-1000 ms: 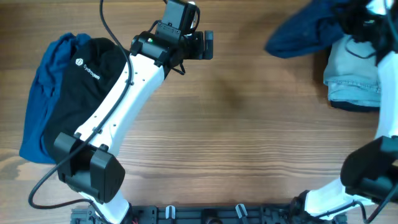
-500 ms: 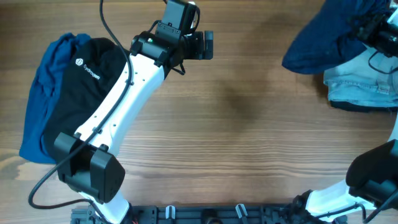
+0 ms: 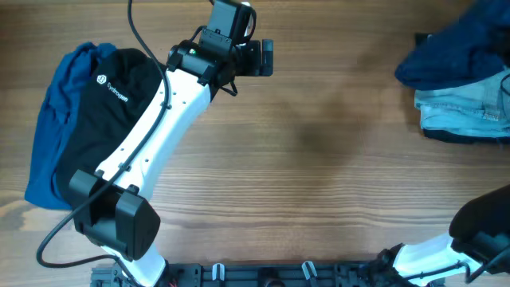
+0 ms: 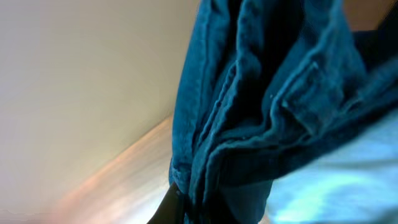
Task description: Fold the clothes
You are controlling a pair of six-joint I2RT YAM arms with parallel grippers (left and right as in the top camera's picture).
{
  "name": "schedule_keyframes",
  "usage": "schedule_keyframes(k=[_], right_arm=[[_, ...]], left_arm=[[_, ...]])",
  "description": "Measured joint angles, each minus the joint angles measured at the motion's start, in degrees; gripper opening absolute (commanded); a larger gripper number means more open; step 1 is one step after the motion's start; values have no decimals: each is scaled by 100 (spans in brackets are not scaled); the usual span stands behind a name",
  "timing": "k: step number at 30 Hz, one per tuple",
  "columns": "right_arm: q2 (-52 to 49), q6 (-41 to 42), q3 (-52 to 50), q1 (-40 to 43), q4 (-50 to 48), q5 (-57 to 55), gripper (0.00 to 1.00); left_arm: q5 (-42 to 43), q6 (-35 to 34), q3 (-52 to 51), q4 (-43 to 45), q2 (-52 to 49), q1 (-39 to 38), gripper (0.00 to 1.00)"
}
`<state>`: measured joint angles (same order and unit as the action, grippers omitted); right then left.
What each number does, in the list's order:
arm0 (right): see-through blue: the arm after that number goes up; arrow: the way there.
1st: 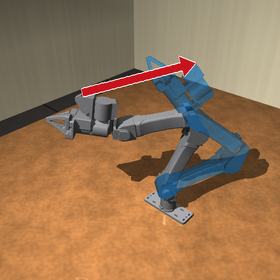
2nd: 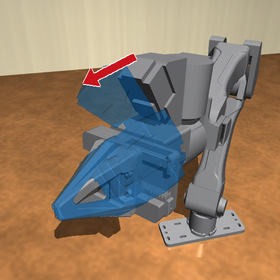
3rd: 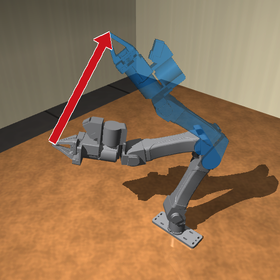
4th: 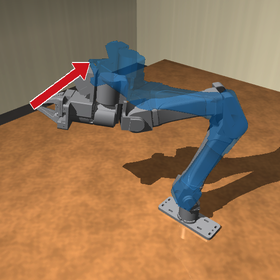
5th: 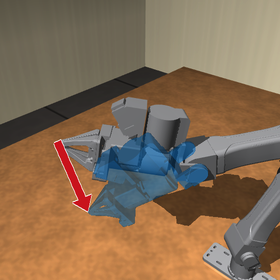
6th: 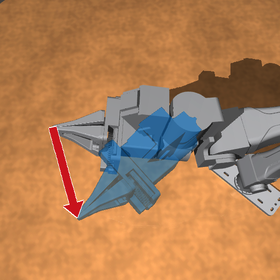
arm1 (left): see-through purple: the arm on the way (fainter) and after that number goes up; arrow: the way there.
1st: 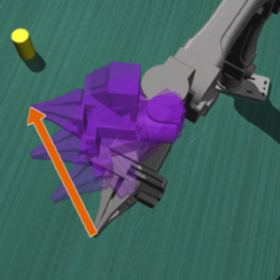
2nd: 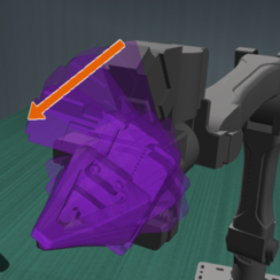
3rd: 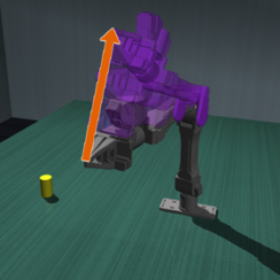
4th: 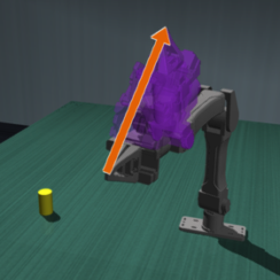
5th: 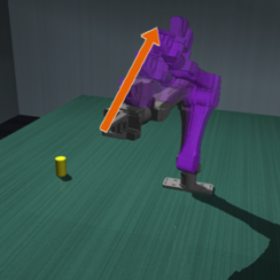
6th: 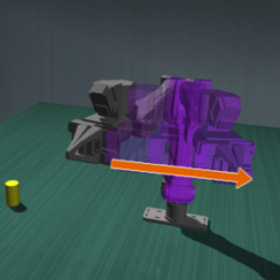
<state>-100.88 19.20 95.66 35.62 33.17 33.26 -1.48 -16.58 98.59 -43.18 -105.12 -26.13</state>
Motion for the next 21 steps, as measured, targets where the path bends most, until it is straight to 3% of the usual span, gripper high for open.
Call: schedule_keyframes(k=[11, 21], right_arm=[[0, 1851, -9, 22, -1272, -1980, 4], [-229, 2603, -7, 2, -1598, -2328, 4]], left_arm=[[0, 0, 0, 2, 0, 0, 100], [0, 0, 0, 37, 0, 0, 100]])
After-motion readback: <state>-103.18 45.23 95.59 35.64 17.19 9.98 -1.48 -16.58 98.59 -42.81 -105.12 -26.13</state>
